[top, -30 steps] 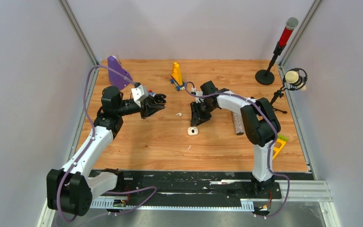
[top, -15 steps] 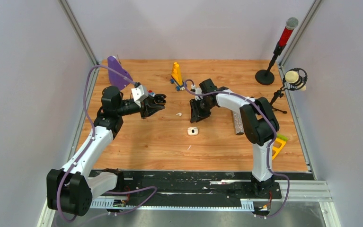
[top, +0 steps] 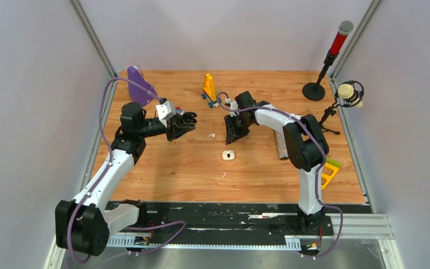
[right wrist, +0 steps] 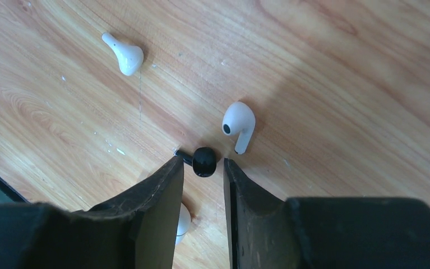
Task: Insert the wireless bluetooth earbuds into the charging case
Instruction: Pick up the earbud from the center of the board.
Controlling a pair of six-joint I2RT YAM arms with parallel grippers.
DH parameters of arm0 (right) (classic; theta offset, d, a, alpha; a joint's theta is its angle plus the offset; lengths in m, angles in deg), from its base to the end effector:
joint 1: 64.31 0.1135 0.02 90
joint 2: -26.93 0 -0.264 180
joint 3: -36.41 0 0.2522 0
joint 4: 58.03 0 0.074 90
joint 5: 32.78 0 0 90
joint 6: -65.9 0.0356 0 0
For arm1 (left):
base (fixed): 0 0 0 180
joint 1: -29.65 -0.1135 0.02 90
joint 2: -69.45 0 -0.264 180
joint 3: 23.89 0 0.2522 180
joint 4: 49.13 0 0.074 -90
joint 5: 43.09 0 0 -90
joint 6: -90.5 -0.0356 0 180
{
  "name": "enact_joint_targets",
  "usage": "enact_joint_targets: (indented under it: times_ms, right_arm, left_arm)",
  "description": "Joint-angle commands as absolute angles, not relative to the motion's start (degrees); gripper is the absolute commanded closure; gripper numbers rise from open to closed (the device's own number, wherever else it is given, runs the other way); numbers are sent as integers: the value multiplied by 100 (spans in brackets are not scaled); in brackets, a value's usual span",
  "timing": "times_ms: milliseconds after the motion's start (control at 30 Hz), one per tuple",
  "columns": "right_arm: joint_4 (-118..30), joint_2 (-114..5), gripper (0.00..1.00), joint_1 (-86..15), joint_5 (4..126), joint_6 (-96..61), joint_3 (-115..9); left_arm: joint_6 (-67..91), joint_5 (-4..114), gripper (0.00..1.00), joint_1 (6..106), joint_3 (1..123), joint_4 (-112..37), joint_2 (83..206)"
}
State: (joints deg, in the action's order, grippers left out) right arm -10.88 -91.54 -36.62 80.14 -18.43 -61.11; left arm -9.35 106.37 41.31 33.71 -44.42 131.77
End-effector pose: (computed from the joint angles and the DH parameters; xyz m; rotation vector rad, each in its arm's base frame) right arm 0.3665 0.2080 0.1563 -0.6444 2.7352 0.7012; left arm 0.2284 -0.0784 0.3114 1.0359 1.3956 -0.9142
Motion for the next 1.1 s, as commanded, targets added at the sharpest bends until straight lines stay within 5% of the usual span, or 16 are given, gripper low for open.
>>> enact_joint_targets:
  times_ms: [0, 1067]
  right_arm:
    - [-1201, -9390, 67, -3678, 7812, -1992, -6351]
    - [-1214, -9381, 76, -3680, 8170, -2032, -6173]
  left_arm:
    - [-1075, 10698, 80, 4169, 3500, -4516, 13110]
    - [-1161, 10703, 80, 4184, 3520, -4408, 13054]
